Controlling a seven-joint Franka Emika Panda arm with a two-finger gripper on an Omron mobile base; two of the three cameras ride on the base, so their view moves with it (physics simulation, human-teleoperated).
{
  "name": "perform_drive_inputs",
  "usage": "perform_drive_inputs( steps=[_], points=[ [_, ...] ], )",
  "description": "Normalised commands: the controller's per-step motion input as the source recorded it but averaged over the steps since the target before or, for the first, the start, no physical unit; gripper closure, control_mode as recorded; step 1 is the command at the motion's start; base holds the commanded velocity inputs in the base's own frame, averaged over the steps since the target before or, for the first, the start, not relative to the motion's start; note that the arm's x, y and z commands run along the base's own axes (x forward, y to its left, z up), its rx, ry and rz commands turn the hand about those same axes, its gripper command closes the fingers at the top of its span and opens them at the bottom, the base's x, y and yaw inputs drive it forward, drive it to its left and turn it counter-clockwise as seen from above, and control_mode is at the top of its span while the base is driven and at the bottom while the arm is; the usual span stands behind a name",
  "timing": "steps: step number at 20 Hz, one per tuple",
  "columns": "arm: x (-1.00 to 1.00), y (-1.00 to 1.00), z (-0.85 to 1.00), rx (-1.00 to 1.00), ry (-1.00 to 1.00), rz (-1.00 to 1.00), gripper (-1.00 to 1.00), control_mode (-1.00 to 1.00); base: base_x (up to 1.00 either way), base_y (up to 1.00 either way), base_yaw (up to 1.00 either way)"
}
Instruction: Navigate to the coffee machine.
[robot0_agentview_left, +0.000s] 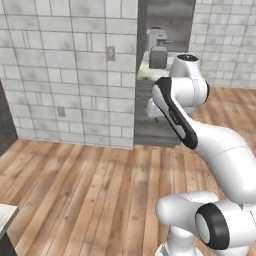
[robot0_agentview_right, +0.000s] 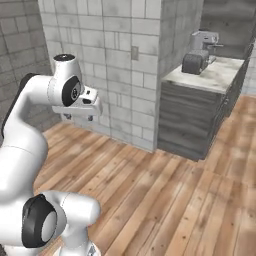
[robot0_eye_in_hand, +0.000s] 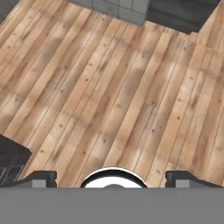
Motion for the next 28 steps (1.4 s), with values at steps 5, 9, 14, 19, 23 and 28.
perform_drive_inputs(
  steps=[5, 9, 14, 19, 23, 28],
  points=[
    [0.0, 0.0, 0.0, 0.0, 0.0, 0.0, -1.0, 1.0, 0.23, -0.73, -0.4],
    [0.0, 0.0, 0.0, 0.0, 0.0, 0.0, -1.0, 1.0, 0.39, -0.76, -0.33],
    [0.0, 0.0, 0.0, 0.0, 0.0, 0.0, -1.0, 1.0, 0.41, -0.88, -0.36],
    [0.0, 0.0, 0.0, 0.0, 0.0, 0.0, -1.0, 1.0, 0.27, -0.67, -0.31],
    [0.0, 0.0, 0.0, 0.0, 0.0, 0.0, -1.0, 1.0, 0.21, -0.35, -0.19],
    [0.0, 0.0, 0.0, 0.0, 0.0, 0.0, -1.0, 1.0, 0.17, -0.03, -0.05]
  ],
)
